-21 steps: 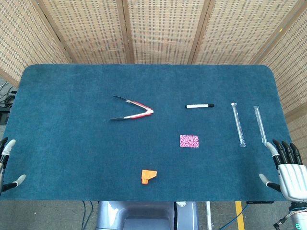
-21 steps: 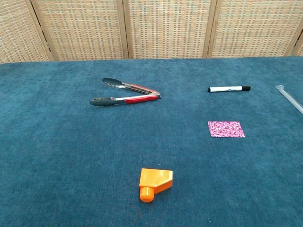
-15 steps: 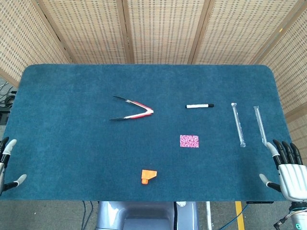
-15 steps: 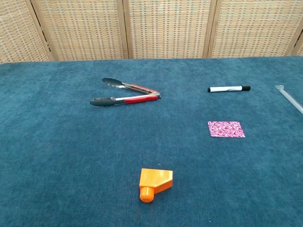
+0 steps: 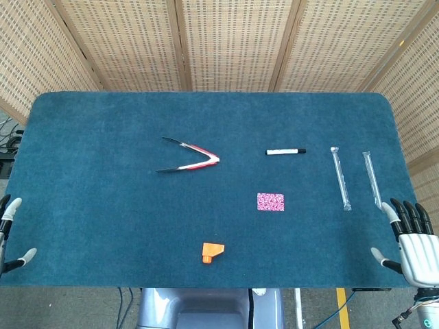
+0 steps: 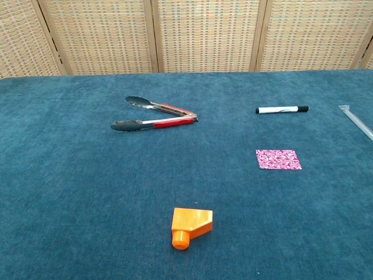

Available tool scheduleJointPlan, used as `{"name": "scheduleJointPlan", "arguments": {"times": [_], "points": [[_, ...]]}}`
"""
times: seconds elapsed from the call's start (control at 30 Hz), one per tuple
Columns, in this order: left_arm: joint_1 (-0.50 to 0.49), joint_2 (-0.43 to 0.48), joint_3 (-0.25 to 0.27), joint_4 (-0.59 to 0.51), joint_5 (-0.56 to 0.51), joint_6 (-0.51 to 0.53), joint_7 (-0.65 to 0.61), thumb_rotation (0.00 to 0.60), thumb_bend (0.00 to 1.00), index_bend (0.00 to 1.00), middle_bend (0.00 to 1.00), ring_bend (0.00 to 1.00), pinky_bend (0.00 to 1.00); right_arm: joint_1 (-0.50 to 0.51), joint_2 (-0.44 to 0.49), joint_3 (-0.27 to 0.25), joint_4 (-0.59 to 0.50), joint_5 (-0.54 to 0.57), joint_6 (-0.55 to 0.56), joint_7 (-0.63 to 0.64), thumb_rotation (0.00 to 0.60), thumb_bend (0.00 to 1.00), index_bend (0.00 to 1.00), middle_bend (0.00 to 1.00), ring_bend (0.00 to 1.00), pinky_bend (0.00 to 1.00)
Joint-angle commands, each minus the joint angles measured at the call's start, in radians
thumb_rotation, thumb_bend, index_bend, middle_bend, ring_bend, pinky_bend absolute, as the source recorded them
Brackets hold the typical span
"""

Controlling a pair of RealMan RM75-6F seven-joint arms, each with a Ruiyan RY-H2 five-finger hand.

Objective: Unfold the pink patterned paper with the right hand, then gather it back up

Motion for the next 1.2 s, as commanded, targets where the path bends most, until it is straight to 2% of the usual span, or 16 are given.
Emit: {"name": "scheduleJointPlan", "arguments": {"times": [0.03, 0.47, 0.73, 1.2], "points": [[0.000, 0.003, -0.001, -0.005, 0.001, 0.001, 0.006, 0.600, 0.13, 0.02, 0.00, 0.00, 0.00, 0.007, 0.001, -0.003, 0.001, 0.002, -0.019, 0.020, 0.600, 0.23, 0.10, 0.09, 0.00, 0.00], [-0.012, 0.014, -0.006, -0.017, 0.009, -0.006, 0.023, 0.600, 0.13, 0.02, 0.00, 0.00, 0.00, 0.081, 0.028, -0.006, -0.022, -0.023, -0.131, 0.107, 0.600, 0.23, 0.10, 0.09, 0.00, 0.00], [-0.021, 0.029, -0.015, -0.023, 0.006, -0.008, 0.030, 0.600, 0.13, 0.02, 0.00, 0.00, 0.00, 0.202, 0.070, -0.005, -0.051, -0.049, -0.307, 0.224, 0.600, 0.23, 0.10, 0.09, 0.00, 0.00], [-0.038, 0.091, -0.023, -0.084, 0.012, -0.020, 0.049, 0.600, 0.13, 0.02, 0.00, 0.00, 0.00, 0.447, 0.082, 0.018, -0.056, -0.086, -0.607, 0.374, 0.600, 0.26, 0.10, 0.06, 0.00, 0.00]]}}
